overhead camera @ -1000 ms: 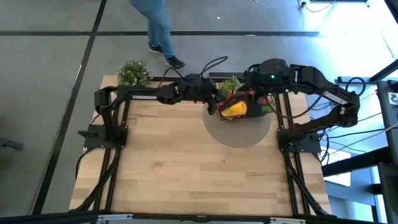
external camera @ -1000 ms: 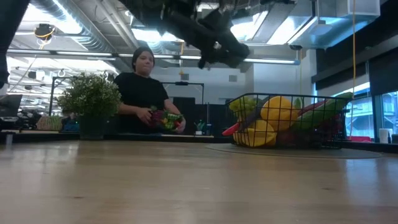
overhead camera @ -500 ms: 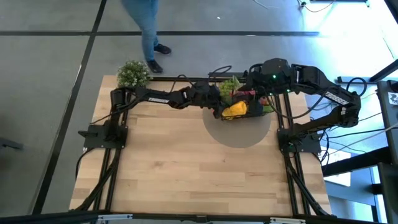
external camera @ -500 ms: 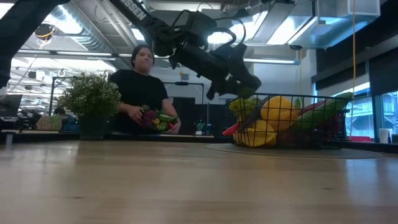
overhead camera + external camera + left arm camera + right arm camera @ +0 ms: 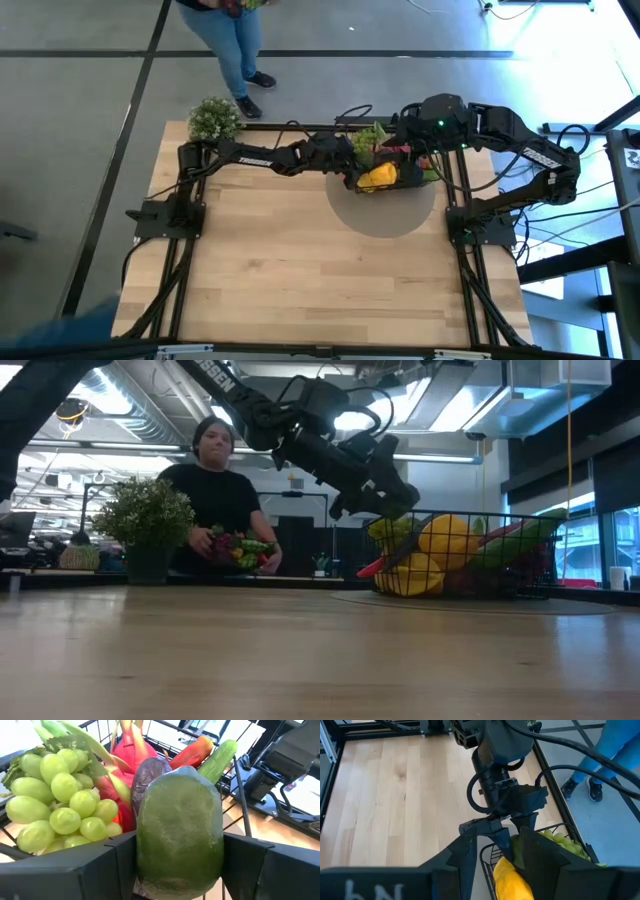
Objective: Build produce basket
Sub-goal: Put the lime into the basket, then return to Home Position
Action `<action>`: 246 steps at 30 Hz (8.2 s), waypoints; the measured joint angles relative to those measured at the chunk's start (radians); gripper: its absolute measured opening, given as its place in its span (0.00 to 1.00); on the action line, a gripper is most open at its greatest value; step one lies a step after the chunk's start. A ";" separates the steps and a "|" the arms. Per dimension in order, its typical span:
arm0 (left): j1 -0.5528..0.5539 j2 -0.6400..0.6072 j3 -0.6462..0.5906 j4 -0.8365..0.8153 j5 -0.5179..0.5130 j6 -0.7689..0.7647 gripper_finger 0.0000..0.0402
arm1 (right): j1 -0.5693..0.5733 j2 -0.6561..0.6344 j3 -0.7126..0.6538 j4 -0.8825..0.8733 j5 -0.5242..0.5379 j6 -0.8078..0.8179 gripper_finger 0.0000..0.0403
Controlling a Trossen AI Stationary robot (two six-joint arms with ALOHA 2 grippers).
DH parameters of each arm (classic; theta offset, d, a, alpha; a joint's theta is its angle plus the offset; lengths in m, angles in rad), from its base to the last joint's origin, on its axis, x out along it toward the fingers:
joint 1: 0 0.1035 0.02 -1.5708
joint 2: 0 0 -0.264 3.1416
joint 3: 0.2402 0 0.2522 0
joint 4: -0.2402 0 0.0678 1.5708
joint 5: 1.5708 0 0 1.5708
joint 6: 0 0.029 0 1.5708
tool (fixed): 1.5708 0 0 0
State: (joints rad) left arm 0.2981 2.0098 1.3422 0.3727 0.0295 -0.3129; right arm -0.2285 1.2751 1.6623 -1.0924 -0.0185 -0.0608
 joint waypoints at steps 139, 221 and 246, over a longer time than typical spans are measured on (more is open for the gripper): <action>-0.288 -1.552 -0.139 -1.316 -0.302 0.094 0.00 | 0.004 -0.728 -0.511 0.287 -0.009 0.270 0.00; -0.288 -2.005 -1.334 -0.282 -0.169 0.148 0.02 | 0.004 -1.271 -1.654 1.217 -0.298 0.081 0.00; -0.288 -2.005 -1.335 -0.282 -0.169 0.148 0.07 | 0.004 -1.271 -1.654 1.219 -0.297 0.081 0.00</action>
State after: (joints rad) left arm 0.0105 0.0051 0.0074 0.0902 -0.1398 -0.1650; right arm -0.2249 0.0040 0.0082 0.1265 -0.3157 0.0204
